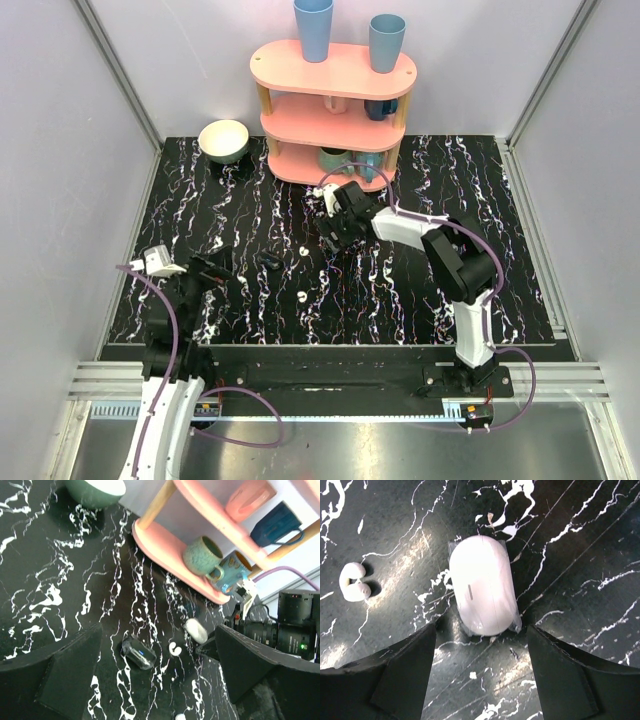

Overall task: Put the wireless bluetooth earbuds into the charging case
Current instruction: Pick up the charging case from the center of the board.

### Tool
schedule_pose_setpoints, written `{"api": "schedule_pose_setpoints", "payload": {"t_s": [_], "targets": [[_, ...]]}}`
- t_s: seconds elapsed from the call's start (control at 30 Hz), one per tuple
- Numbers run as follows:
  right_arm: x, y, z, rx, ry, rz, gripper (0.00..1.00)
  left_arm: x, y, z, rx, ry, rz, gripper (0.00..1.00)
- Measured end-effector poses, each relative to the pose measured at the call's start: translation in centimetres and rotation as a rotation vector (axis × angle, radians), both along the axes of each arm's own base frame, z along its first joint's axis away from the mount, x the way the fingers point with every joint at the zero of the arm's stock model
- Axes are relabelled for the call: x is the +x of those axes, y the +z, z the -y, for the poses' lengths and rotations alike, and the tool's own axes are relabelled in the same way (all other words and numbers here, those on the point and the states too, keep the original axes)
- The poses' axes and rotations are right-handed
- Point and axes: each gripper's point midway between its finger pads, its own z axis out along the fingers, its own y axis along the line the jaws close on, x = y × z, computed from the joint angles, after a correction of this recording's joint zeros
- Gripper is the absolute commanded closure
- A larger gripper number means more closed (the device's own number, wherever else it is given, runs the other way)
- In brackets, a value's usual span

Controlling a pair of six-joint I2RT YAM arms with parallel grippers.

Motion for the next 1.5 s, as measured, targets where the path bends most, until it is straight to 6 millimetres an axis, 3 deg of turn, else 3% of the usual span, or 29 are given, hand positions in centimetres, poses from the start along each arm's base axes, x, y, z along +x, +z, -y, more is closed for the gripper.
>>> {"api": "schedule_pose_setpoints", "payload": {"t_s": [0.23,0.77,1.07,1.3,1.5], "targets": [[1.3,-0.3,-0.7,-0.011,0.016,0.019,0.27,0.4,-1.9,0.7,0.006,-0.039,-0.084,0.01],[1.9,-0.6,-0.8,-0.022,0.011,0.027,0.52,0.3,-1.4,0.8,0.005,-0.042,-0.069,0.01],[1.8,-0.6,-0.6,-0.021,-0.010,0.021,0.60,0.0,-1.0,0.5,0.003,-0.025,-0.054,0.01],[1.5,-0.5,0.0,-0.033,-0.027,0.022,0.73,-0.1,-0.9,0.0,0.001,0.002,-0.047,0.01],[1.0,-0.5,0.5,-0.044,-0.035,0.010,0.79,-0.1,-0.9,-0.2,0.000,0.013,-0.048,0.01]]}}
